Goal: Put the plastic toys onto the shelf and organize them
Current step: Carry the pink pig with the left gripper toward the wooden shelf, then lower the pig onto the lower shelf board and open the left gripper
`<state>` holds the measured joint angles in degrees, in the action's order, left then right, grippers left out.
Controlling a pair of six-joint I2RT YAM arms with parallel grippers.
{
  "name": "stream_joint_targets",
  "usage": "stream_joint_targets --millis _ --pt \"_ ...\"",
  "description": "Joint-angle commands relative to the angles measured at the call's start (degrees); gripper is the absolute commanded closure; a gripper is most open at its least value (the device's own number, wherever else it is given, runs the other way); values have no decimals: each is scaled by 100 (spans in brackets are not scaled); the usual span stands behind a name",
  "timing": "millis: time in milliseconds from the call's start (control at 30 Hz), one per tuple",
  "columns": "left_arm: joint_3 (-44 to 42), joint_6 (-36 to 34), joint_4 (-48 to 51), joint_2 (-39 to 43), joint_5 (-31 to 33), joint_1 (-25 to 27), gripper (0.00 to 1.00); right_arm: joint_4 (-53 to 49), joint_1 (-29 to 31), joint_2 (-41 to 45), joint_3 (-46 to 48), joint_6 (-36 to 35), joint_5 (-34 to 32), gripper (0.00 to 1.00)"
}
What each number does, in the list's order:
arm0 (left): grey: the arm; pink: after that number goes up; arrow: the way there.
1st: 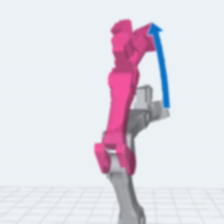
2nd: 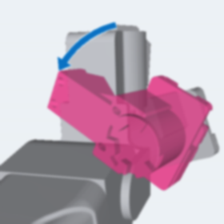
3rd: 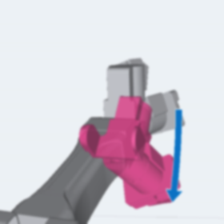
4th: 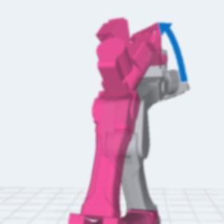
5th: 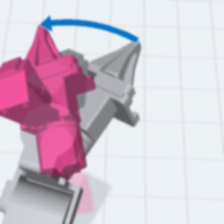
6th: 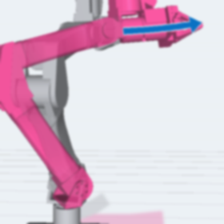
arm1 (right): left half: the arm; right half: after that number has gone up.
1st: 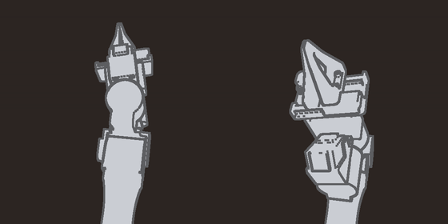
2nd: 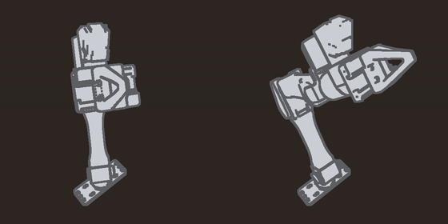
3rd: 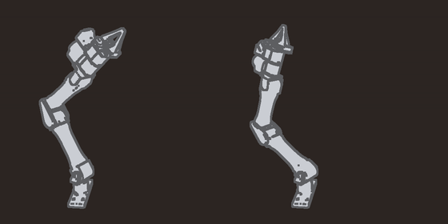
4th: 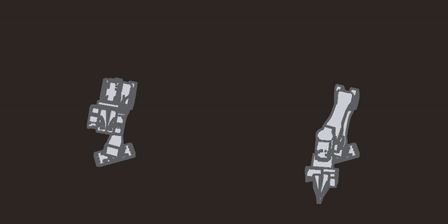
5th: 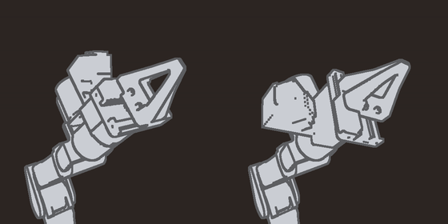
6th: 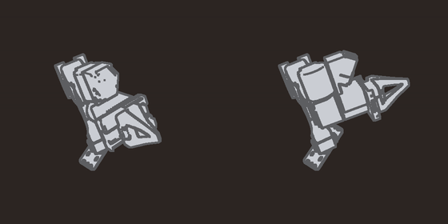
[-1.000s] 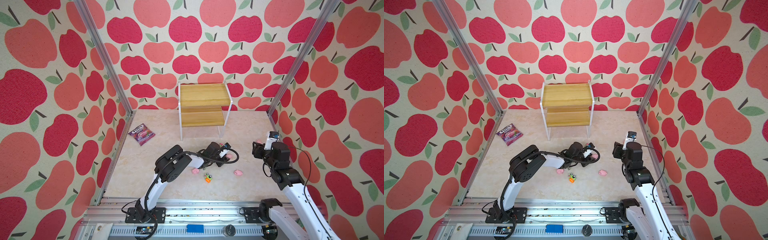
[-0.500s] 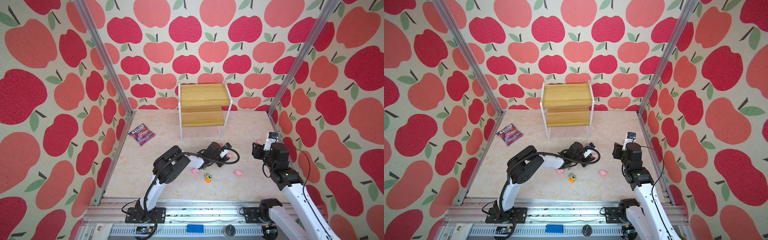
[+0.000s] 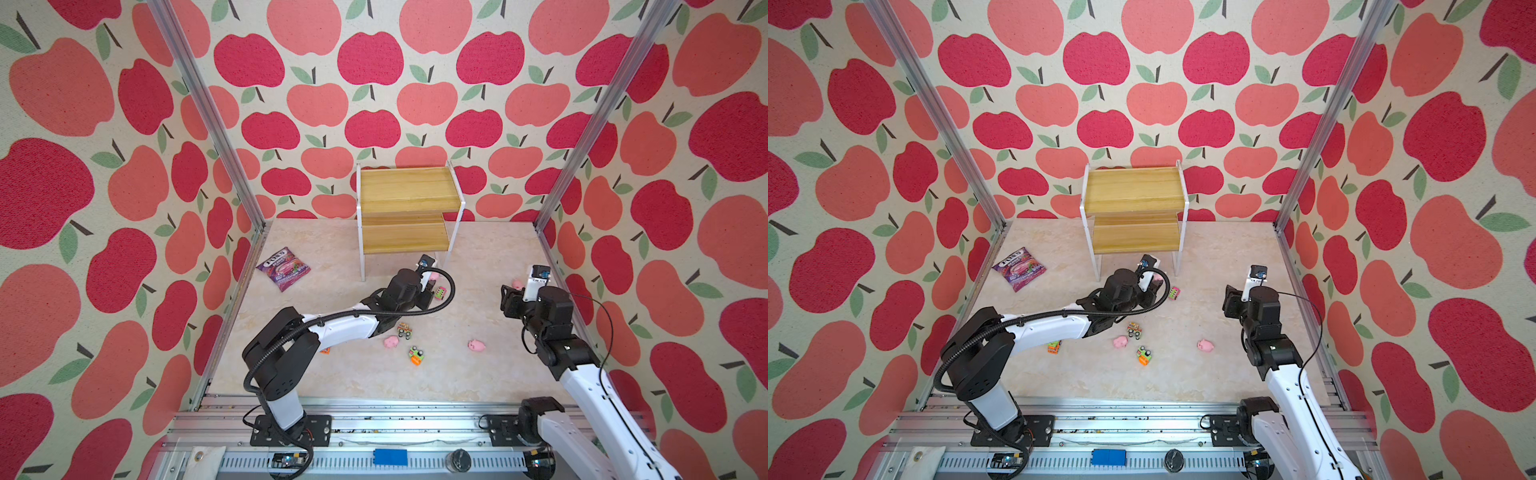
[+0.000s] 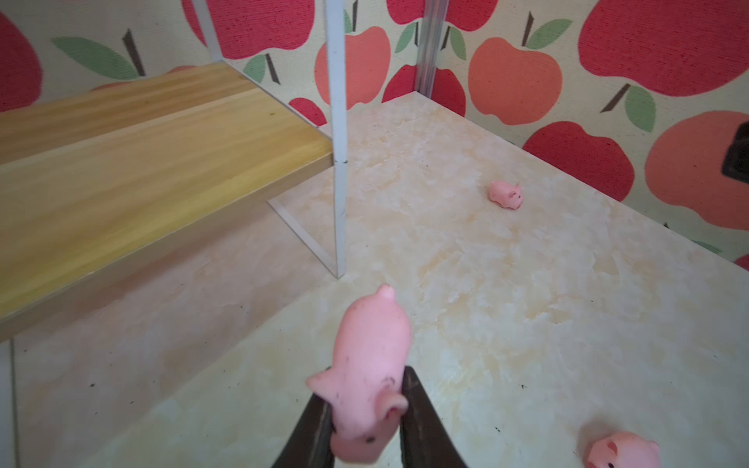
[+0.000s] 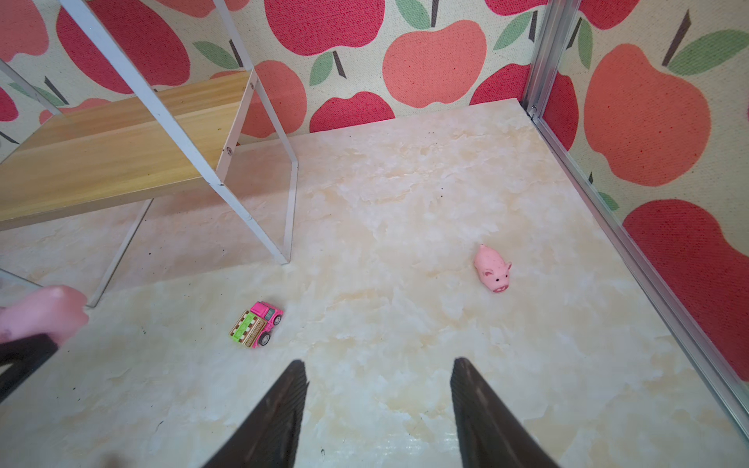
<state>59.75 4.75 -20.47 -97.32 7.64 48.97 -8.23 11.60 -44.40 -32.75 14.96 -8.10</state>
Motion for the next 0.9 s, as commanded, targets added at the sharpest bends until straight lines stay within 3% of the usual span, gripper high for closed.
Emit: stream_joint_targets --millis 0,367,667,867 --pt "-98 265 379 250 996 -182 72 448 39 -77 122 -231 219 39" --pt "548 213 878 143 2016 -831 72 1466 947 -568 286 -874 325 38" --pt "1347 157 1159 -389 2302 -1018 71 2061 1838 -752 418 -1411 312 38" --pt "1555 311 1123 -642 2360 -1210 71 2333 1915 -834 547 -1391 416 38"
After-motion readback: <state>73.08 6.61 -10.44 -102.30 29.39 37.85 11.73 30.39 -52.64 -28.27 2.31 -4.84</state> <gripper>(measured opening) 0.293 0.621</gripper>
